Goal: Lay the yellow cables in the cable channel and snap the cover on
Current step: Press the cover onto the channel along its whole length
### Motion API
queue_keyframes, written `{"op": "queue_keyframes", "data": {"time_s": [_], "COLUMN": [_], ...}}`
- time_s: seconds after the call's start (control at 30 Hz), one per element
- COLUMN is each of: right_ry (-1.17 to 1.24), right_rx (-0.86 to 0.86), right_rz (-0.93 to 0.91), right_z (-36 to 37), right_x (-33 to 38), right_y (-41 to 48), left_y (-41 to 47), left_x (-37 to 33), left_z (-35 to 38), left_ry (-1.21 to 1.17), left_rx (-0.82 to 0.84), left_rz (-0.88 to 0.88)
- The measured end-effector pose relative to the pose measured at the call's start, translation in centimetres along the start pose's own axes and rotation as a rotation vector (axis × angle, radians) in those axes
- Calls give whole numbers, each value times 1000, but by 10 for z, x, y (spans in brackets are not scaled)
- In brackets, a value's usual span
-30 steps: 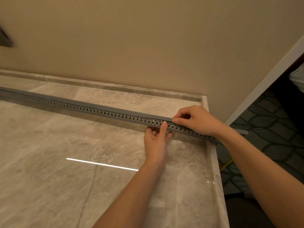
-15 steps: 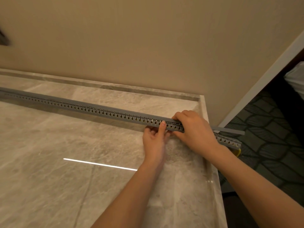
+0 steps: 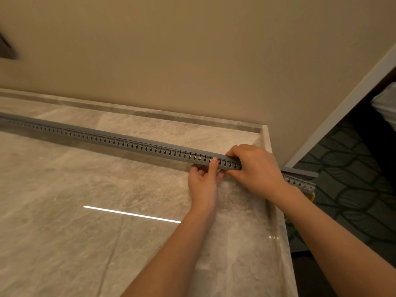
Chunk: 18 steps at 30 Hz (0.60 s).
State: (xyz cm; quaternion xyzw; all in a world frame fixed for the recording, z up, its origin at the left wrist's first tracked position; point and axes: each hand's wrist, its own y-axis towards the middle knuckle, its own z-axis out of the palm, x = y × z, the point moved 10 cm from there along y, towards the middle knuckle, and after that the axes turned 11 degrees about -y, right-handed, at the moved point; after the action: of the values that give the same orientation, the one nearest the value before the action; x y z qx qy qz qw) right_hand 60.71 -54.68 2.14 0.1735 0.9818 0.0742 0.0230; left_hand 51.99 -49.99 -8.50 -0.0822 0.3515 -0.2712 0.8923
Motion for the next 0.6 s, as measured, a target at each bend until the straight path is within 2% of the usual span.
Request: {"op": "queue_keyframes", "data": {"time_s": [0.4,0.53,0.6], "right_ry": [-113,-113,-102], "right_rx": [-8,-14,-22], "right_rz": [-102,-133,-135], "right_z": [-4,-4,-4], "right_x": [9,9,8], "right_y": [-2,-4,-5], "left_y": [-1,-2,-2], "left_x": [0,-1,-9], "left_z": [0,2,2], "left_ry": [41,207,456], "left_rx": [-14,47,67], "left_rz": [1,-71,-103]}}
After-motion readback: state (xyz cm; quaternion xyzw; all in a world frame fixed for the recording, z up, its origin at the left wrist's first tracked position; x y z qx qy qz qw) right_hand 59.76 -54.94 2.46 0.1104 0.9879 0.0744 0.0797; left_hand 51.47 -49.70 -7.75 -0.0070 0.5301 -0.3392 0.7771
